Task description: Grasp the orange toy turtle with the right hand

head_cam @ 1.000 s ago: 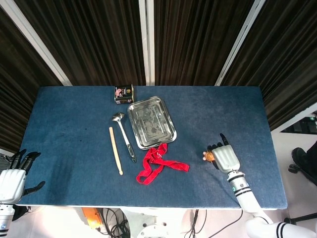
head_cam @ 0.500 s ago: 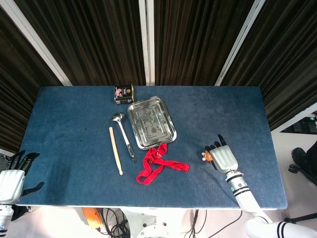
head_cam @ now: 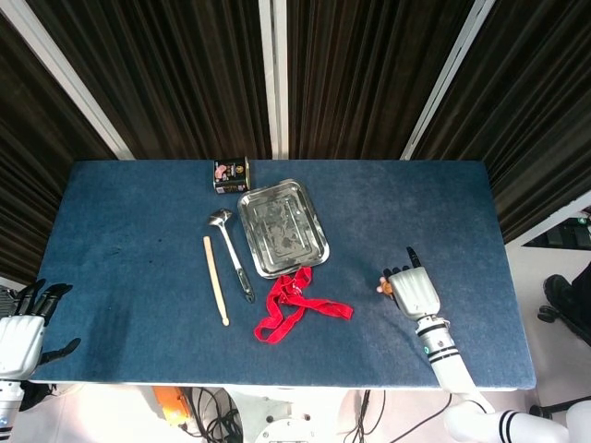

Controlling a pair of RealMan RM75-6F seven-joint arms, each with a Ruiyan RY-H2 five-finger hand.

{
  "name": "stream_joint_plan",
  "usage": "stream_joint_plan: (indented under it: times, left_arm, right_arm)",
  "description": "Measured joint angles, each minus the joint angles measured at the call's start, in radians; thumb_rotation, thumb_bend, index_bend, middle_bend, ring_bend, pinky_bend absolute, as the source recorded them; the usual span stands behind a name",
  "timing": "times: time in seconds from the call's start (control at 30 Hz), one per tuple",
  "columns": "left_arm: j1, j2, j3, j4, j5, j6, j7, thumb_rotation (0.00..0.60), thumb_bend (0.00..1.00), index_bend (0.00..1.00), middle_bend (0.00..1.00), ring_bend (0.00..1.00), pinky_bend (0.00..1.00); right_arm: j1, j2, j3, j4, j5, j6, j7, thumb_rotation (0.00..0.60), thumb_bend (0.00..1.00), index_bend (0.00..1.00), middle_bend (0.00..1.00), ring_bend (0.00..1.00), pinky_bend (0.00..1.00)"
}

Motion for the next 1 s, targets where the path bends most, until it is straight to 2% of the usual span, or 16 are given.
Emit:
stream_joint_plan:
  times: [0.1, 0.2, 0.3, 0.4, 0.73, 0.83, 1.0]
  left_arm:
    - [0.0, 0.0, 0.0, -0.001, 0.001, 0.001, 0.001, 0.6, 0.13, 0.15, 0.14, 0.0, 0.09]
    - [0.001, 0.001, 0.001, -0.003, 0.003, 0.003, 0.003, 0.6, 0.13, 0.15, 0.14, 0.0, 0.09]
    - [0.001, 0.002, 0.001, -0.006, 0.005, 0.004, 0.007, 0.6, 0.13, 0.15, 0.14, 0.0, 0.09]
    - [0.0, 0.003, 0.001, -0.01, 0.006, 0.004, 0.01, 0.6, 0.13, 0.15, 0.14, 0.0, 0.09]
    - [-0.002, 0.005, 0.001, -0.014, 0.002, -0.003, 0.015, 0.6, 0.13, 0.15, 0.14, 0.0, 0.09]
    - [-0.003, 0.004, 0.0, -0.012, 0.001, -0.005, 0.012, 0.6, 0.13, 0.15, 0.14, 0.0, 0.09]
    - [-0.002, 0.003, 0.001, -0.007, -0.002, -0.007, 0.005, 0.6, 0.13, 0.15, 0.14, 0.0, 0.09]
  right_arm:
    - [-0.002, 0.004, 0.0, -0.003, -0.006, 0.002, 0.023, 0.6, 0.32, 0.92, 0.85, 0.56, 0.1]
    - [-0.003, 0.028, -0.002, -0.028, -0.007, -0.012, 0.047, 0.6, 0.23, 0.64, 0.65, 0.45, 0.03]
    - [-0.003, 0.062, -0.002, -0.066, -0.003, -0.026, 0.062, 0.6, 0.22, 0.44, 0.51, 0.37, 0.01]
    - [-0.005, 0.091, 0.001, -0.099, 0.004, -0.035, 0.073, 0.6, 0.24, 0.37, 0.46, 0.35, 0.01]
    - [-0.001, 0.103, 0.0, -0.111, 0.037, -0.066, 0.06, 0.6, 0.27, 0.37, 0.45, 0.34, 0.0]
    - [0.002, 0.096, 0.003, -0.105, 0.042, -0.068, 0.055, 0.6, 0.27, 0.44, 0.47, 0.35, 0.0]
    - [0.005, 0.063, 0.012, -0.076, 0.045, -0.056, 0.043, 0.6, 0.36, 0.72, 0.66, 0.49, 0.03]
